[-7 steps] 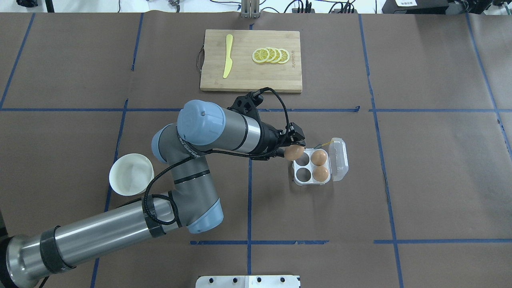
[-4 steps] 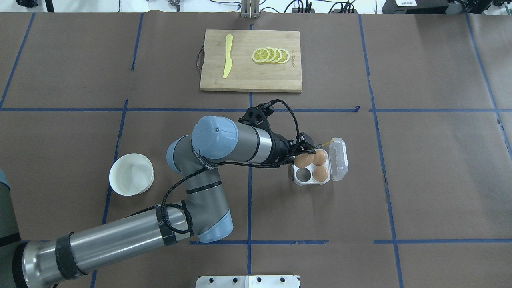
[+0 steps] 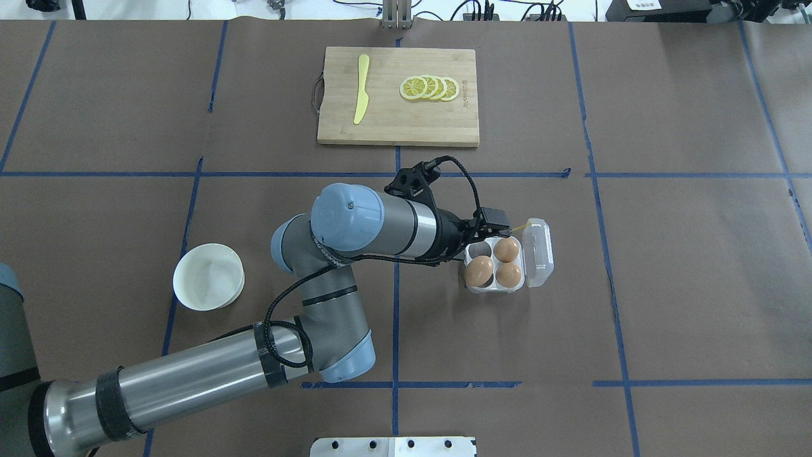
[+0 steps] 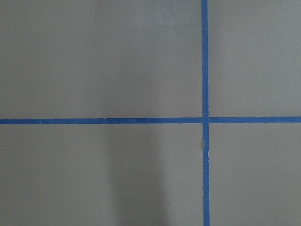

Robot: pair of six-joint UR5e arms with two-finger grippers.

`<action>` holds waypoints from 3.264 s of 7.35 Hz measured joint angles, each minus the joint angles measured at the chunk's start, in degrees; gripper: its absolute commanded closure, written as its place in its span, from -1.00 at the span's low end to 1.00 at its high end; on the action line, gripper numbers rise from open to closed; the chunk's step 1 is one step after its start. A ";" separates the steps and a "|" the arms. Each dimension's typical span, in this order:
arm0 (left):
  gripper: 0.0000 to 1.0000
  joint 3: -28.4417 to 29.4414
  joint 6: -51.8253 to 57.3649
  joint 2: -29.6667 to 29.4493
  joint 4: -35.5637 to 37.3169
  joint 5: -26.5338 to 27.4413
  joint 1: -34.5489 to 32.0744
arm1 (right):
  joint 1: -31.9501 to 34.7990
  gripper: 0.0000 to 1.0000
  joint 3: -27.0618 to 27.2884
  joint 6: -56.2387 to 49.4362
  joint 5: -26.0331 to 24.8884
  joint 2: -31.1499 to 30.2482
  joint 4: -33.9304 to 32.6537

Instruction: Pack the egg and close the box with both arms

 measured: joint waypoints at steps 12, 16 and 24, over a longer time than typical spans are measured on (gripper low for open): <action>-1.00 -32.90 43.94 14.16 57.36 -16.32 -34.38 | -38.09 1.00 9.19 61.53 -7.82 1.31 36.73; -1.00 -32.81 57.60 19.05 58.71 -16.30 -40.72 | -49.21 1.00 11.37 64.09 -14.88 5.94 36.63; -1.00 -34.01 76.64 30.48 58.35 -16.17 -47.17 | -48.16 -1.00 12.73 70.59 -22.17 27.16 13.47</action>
